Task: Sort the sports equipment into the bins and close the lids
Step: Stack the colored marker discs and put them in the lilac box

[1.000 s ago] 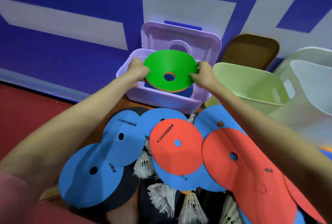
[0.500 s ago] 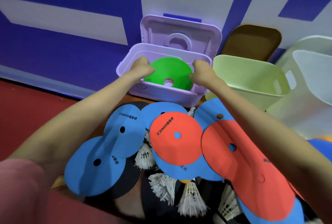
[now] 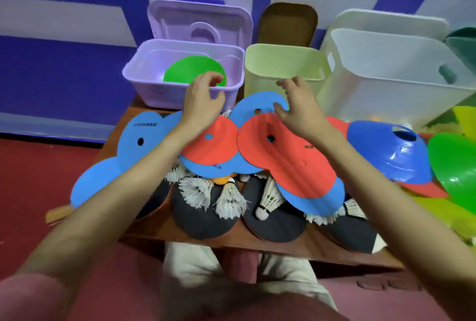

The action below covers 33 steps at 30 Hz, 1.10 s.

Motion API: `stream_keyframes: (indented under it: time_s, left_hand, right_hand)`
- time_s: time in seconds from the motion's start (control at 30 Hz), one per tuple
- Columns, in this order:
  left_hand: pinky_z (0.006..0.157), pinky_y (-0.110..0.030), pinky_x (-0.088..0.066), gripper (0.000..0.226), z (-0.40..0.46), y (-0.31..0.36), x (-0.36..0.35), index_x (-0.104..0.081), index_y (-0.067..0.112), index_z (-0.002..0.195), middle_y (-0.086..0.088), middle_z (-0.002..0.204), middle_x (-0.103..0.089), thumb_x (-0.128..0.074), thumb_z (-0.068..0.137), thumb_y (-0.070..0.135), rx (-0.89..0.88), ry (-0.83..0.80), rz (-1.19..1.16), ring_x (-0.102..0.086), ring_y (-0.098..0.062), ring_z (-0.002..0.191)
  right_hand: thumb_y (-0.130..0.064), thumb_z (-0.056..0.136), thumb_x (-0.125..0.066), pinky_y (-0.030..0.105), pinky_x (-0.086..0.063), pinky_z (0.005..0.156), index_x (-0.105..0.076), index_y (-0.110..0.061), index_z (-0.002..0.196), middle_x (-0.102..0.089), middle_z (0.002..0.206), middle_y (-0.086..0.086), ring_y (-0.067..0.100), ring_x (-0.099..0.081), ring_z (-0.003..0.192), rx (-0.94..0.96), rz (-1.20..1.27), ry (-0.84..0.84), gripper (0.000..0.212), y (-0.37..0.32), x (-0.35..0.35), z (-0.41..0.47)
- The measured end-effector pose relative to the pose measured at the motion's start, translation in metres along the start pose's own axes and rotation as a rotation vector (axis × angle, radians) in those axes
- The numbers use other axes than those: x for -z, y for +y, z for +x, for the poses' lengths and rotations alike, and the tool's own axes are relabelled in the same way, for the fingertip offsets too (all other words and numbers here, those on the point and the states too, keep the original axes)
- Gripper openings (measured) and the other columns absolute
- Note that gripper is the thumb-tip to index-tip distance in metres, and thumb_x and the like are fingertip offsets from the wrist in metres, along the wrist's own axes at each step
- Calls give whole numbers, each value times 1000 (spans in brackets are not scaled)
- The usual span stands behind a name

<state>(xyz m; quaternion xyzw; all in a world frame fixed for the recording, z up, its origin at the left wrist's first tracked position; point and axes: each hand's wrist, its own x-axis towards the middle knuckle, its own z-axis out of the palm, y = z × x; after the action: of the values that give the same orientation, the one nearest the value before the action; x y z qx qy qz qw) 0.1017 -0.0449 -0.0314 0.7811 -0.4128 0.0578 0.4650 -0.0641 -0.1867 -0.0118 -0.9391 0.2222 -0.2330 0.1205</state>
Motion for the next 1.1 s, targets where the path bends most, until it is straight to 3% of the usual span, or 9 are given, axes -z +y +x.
stream_keyframes:
  time_s: [0.17, 0.23, 0.33, 0.4, 0.6, 0.7, 0.8, 0.93, 1.1]
  left_hand:
    - [86, -21, -38, 32, -39, 47, -33, -62, 1, 110, -14, 108, -65, -60, 77, 1, -147, -138, -15, -60, -26, 102]
    - [88, -22, -38, 36, -52, 64, -46, -61, 1, 113, -14, 111, -64, -59, 77, 3, -200, -198, -23, -60, -26, 104]
    - [90, -27, -40, 40, -67, 85, -65, -60, 3, 115, -13, 113, -63, -57, 76, 11, -271, -299, -32, -58, -26, 106]
    - [90, -24, -37, 38, -74, 98, -78, -59, 3, 114, -12, 112, -62, -58, 77, 11, -324, -349, -44, -57, -26, 107]
    - [96, -17, -29, 39, -80, 141, -116, -57, 4, 119, -11, 119, -59, -61, 79, 5, -500, -506, -35, -53, -26, 113]
    - [100, -21, -29, 39, -76, 162, -135, -58, 1, 117, -12, 120, -59, -60, 78, 5, -627, -584, -14, -53, -27, 115]
    - [104, -33, -35, 46, -71, 181, -156, -54, 0, 122, -15, 128, -54, -62, 78, 10, -702, -677, 27, -50, -29, 122]
    - [112, -41, -30, 70, -64, 200, -183, -40, 1, 140, -15, 151, -34, -61, 76, 20, -808, -832, 114, -33, -27, 140]
    - [114, -46, -23, 82, -57, 207, -203, -27, 9, 149, -12, 158, -16, -67, 78, 24, -852, -931, 282, -14, -24, 147]
  right_hand:
    - [-9, 83, -61, 37, -40, 95, -50, 1, 126, -49, 118, 21, 35, -52, 110, -95, 39, 1, 45, 27, 37, -75]
    - [-9, 82, -62, 41, -44, 93, -52, -1, 124, -49, 117, 20, 34, -52, 109, -150, 50, 38, 44, 38, 49, -101]
    - [-6, 82, -63, 34, -42, 92, -54, -1, 122, -50, 116, 20, 33, -52, 107, -238, 54, 111, 41, 56, 66, -136]
    - [-3, 82, -63, 29, -38, 89, -55, 0, 120, -50, 115, 22, 33, -54, 103, -301, 38, 166, 39, 70, 78, -155]
    - [-2, 80, -62, 36, -45, 84, -58, 0, 116, -50, 114, 24, 33, -57, 97, -488, 8, 345, 36, 114, 106, -191]
    - [-4, 77, -62, 43, -45, 87, -59, 0, 114, -50, 113, 26, 38, -55, 97, -590, -30, 420, 38, 133, 113, -202]
    - [-7, 74, -64, 41, -35, 97, -57, -2, 119, -46, 122, 27, 41, -47, 112, -689, -104, 437, 46, 149, 116, -209]
    - [-11, 73, -70, 39, -29, 104, -48, -4, 132, -31, 138, 29, 43, -34, 125, -807, -177, 355, 63, 162, 117, -211]
    - [-21, 71, -73, 45, -30, 103, -43, -10, 137, -26, 144, 27, 45, -30, 126, -883, -269, 291, 74, 174, 115, -206]
